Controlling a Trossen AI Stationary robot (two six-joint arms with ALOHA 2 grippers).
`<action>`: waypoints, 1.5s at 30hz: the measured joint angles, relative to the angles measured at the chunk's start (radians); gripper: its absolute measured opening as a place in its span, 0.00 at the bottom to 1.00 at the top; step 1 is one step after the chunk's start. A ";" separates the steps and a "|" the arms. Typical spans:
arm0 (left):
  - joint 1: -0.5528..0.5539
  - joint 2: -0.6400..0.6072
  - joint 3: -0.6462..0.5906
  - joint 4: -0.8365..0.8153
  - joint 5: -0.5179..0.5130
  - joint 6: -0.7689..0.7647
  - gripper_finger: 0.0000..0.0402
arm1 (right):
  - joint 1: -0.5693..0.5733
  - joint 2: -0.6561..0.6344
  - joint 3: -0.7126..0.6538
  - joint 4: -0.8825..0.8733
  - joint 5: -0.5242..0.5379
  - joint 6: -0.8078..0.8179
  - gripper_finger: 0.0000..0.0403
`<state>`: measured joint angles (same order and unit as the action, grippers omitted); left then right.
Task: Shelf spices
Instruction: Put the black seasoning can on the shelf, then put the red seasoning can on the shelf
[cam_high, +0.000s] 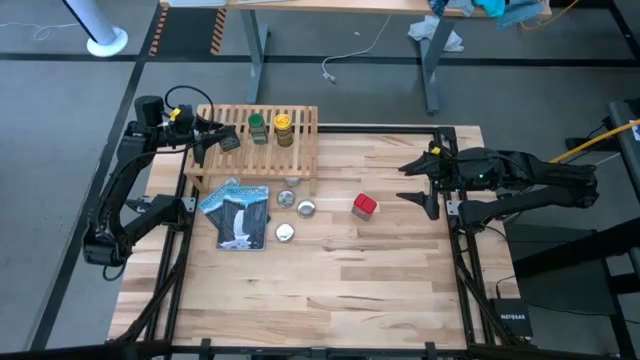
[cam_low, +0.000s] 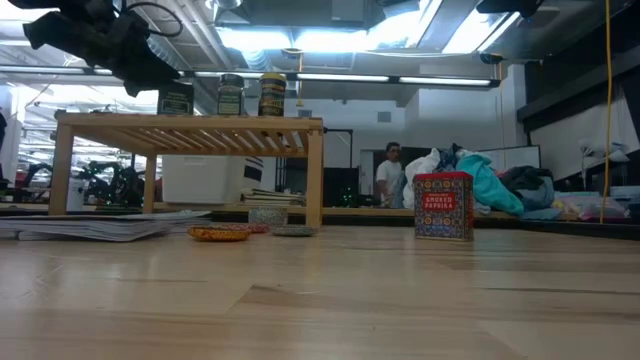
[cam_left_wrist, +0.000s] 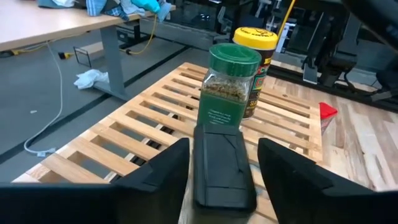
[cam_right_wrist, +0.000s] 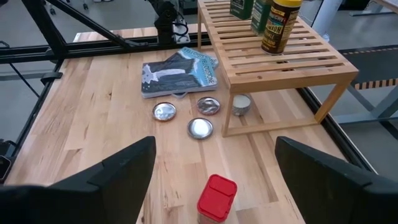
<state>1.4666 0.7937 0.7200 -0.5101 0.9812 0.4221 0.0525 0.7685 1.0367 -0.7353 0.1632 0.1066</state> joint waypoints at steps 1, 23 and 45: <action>0.000 0.000 0.000 -0.001 0.000 0.000 0.46 | 0.000 0.000 0.000 0.000 -0.005 0.000 0.83; 0.000 -0.086 0.048 0.380 -0.010 -0.270 0.48 | 0.000 0.000 0.000 0.000 -0.026 0.000 0.83; -0.001 -0.671 0.456 -0.541 0.003 -0.300 0.48 | 0.000 0.145 0.001 0.252 -0.276 0.001 0.83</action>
<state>1.4655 0.1228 1.1762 -1.0513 0.9838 0.1217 0.0525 0.9136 1.0374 -0.4836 -0.1127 0.1080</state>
